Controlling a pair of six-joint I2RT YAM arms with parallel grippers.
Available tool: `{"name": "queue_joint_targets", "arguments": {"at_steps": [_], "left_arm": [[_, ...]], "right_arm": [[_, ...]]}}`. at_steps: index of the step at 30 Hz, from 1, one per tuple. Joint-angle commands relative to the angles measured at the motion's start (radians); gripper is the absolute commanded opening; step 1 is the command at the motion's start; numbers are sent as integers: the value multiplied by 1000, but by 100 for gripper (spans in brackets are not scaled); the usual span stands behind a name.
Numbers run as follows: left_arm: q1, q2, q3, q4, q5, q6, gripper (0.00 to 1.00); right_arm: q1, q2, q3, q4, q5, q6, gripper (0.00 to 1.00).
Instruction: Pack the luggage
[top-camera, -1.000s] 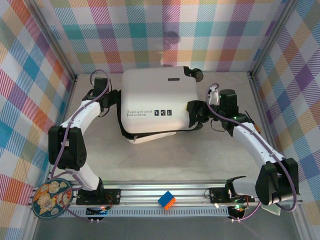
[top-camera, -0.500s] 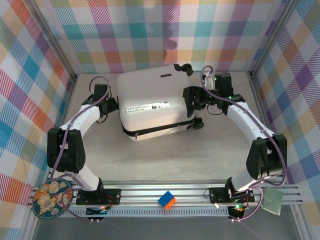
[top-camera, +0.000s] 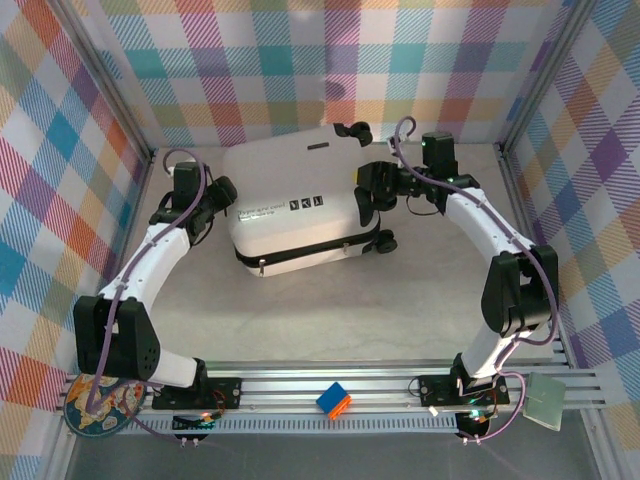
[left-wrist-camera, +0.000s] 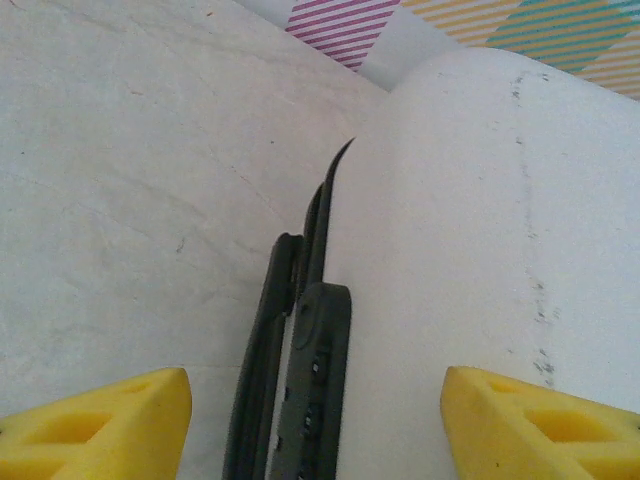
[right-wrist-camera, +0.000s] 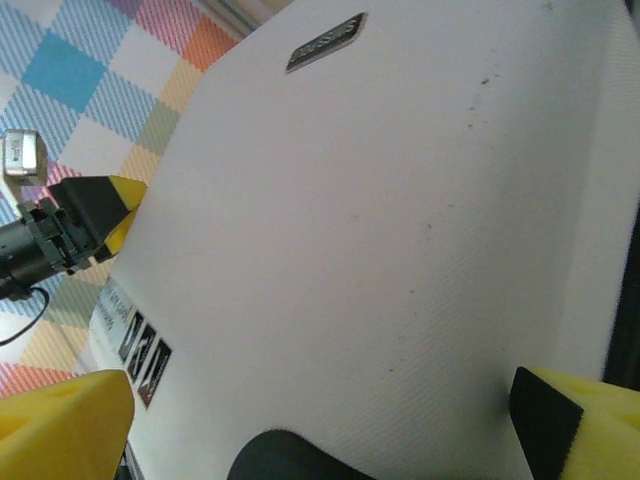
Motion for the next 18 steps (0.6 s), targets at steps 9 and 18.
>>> {"name": "queue_joint_targets", "arguments": {"at_steps": [9,18], "left_arm": [[-38,-142,-102,-36,88,1,67],[-48,-341,-204,-147,1,8,67]], "right_arm": [[55,-110,108,-112,113,-132,96],[118,-452,-356,48,339,-88,91]]}}
